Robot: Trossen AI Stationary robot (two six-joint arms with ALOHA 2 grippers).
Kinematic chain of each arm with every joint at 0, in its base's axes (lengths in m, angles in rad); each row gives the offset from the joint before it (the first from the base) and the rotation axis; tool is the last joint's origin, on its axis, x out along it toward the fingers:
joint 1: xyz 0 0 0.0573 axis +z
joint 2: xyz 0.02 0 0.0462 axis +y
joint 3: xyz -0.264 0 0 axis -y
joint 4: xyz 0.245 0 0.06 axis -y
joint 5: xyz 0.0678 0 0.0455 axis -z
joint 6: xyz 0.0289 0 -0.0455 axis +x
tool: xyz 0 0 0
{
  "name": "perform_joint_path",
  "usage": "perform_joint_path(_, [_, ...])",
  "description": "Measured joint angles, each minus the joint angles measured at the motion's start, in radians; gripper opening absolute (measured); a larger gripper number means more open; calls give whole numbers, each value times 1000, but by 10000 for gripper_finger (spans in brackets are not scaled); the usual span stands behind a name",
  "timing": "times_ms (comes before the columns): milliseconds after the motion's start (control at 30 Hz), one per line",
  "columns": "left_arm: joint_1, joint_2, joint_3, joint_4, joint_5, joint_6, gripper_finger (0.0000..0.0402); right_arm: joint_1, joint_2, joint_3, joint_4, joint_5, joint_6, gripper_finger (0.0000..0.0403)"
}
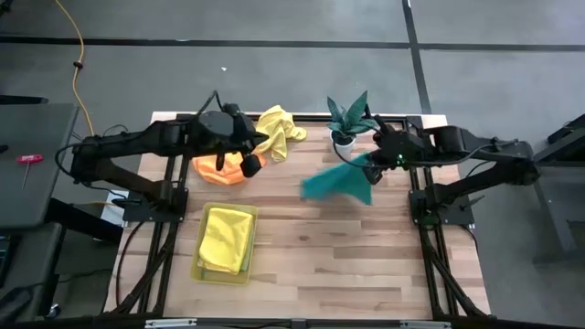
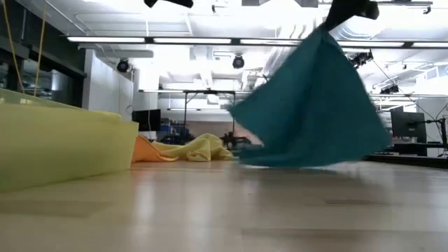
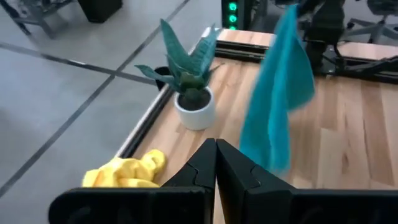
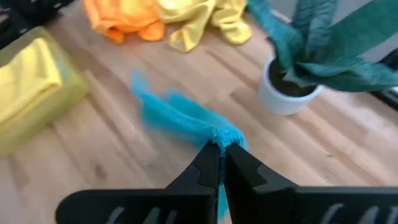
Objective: Fold microfiber towels
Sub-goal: Fold the blue microfiber cloth
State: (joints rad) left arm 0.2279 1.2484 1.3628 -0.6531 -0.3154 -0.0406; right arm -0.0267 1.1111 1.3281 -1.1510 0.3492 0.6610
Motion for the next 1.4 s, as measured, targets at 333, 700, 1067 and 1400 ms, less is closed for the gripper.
perform_joint_path(333, [8,149,0,50,122,-21,1,-45,3,0,10,-79,-32,0])
perform_joint_path(700, [-140,310,-71,139,179,-53,50,4,37,-1,103,-121,84,0])
perform_joint_path(1067, [-346,133,-537,569,38,-358,56,39,312,-1,427,-114,179,0])
perform_joint_path(1400, [-436,196,-596,614,-101,-492,56,-43,514,-2,967,-199,259,0])
